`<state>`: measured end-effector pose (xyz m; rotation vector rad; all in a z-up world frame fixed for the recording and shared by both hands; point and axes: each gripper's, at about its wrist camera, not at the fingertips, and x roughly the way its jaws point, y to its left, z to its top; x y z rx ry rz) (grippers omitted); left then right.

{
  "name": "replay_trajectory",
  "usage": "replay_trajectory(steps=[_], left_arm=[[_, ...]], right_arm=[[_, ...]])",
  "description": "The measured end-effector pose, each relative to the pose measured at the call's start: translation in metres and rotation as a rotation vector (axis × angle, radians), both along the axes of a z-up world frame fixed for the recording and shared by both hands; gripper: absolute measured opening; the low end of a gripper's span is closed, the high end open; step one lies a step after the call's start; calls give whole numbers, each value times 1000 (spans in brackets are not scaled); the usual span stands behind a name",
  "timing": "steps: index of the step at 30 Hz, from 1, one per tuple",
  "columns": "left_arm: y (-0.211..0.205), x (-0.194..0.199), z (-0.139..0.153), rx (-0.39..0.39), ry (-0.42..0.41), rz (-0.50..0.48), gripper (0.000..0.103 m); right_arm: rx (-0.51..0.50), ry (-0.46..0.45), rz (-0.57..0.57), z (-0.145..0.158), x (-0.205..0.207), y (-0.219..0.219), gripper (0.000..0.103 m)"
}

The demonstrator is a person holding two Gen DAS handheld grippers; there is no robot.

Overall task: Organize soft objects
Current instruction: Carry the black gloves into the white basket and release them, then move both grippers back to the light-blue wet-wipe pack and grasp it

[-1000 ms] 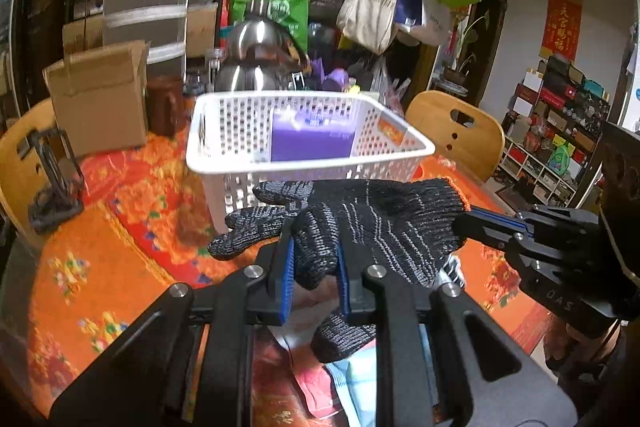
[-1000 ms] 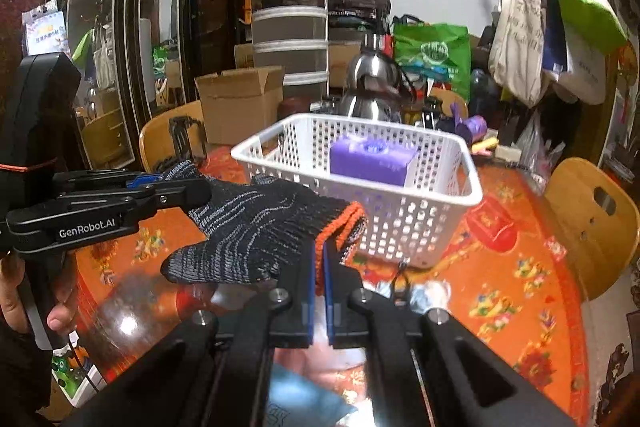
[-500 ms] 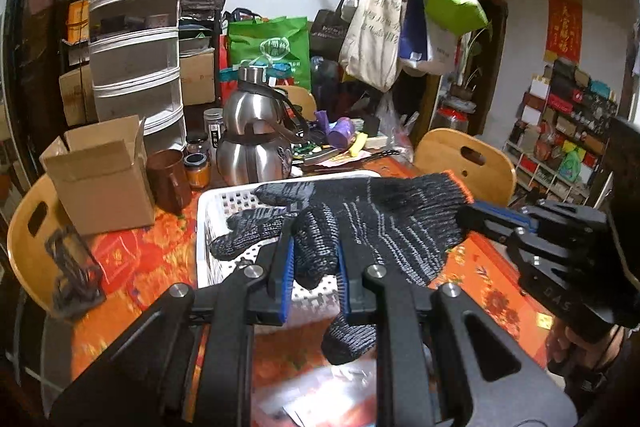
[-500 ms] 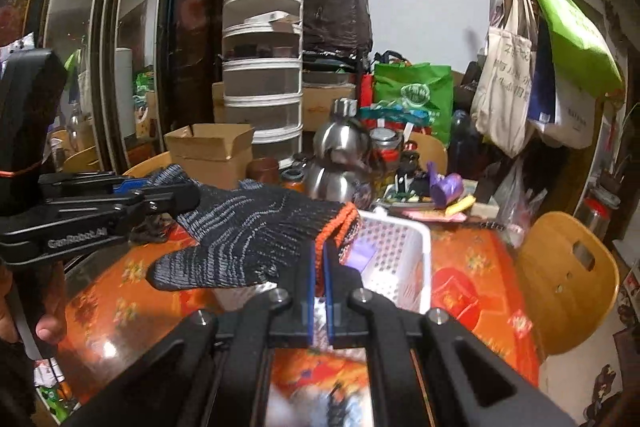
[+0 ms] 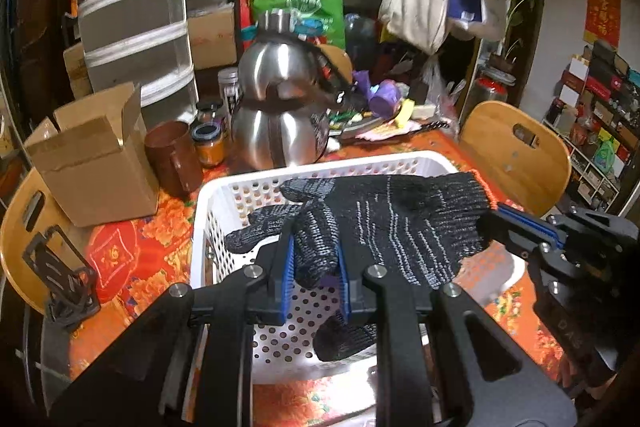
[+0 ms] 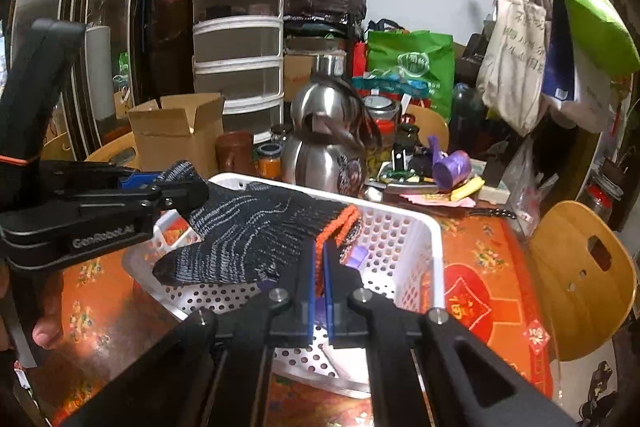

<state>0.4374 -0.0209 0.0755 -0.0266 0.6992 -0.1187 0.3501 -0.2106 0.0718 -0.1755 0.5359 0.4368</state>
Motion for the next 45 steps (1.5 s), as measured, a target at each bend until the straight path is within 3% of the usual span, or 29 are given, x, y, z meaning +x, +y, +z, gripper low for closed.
replay_trajectory(steps=[2, 3, 4, 5, 6, 7, 10, 16, 28, 32, 35, 45], left_arm=[[4, 5, -13, -6, 9, 15, 19], [6, 7, -19, 1, 9, 27, 29], [8, 8, -24, 13, 12, 45, 52], [11, 9, -31, 24, 16, 60, 65], [13, 9, -34, 25, 14, 67, 79], [17, 8, -38, 14, -1, 79, 80], [26, 6, -45, -28, 13, 66, 80], [34, 2, -57, -31, 36, 82, 80], [39, -41, -62, -21, 67, 114, 80], [44, -85, -62, -11, 46, 114, 80], [49, -130, -70, 6, 34, 119, 80], [48, -257, -135, -70, 5, 129, 80]], right_arm=[[7, 26, -2, -9, 6, 0, 4], [11, 29, -11, -13, 6, -1, 6], [16, 43, -22, -16, 9, -3, 18], [27, 74, -30, -22, 14, -7, 46], [31, 85, -40, -26, 14, -10, 60], [28, 85, -60, -28, 16, -13, 70], [34, 91, -85, -34, 19, -22, 70], [32, 108, -93, -39, 14, -26, 70], [64, 102, -84, -32, -14, -31, 70], [48, 115, -89, -39, -51, -40, 71], [38, 110, -101, -52, -88, -52, 77], [125, 201, -162, -130, -201, -89, 78]])
